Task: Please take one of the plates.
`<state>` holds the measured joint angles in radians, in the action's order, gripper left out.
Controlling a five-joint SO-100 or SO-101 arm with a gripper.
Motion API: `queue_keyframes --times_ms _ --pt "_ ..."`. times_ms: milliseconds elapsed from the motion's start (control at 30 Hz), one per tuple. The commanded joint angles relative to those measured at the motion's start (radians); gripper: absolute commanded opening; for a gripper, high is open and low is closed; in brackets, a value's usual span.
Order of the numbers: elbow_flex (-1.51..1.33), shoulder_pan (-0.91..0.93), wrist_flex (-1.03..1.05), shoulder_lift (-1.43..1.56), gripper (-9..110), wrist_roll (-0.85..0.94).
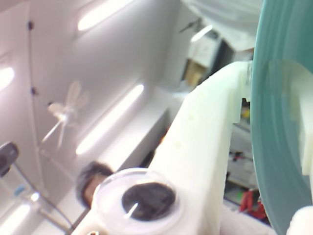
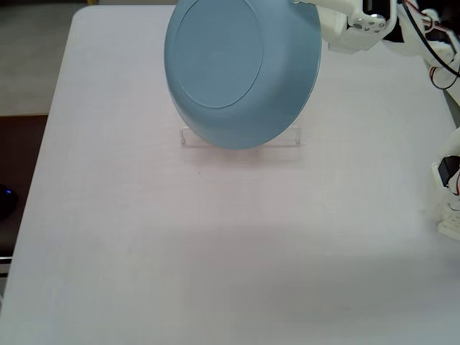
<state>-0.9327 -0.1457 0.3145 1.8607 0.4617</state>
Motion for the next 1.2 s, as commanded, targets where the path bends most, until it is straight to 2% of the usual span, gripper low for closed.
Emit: queue_keyframes --times_ms 0,400,1167 --pt "0.066 -0.023 -0.089 -0.009 -1 0.009" --pt "0.066 -0.048 -0.302 -0.12 -1 0.071" --pt "0.066 -0.077 -0.466 -0.245 -1 0.169"
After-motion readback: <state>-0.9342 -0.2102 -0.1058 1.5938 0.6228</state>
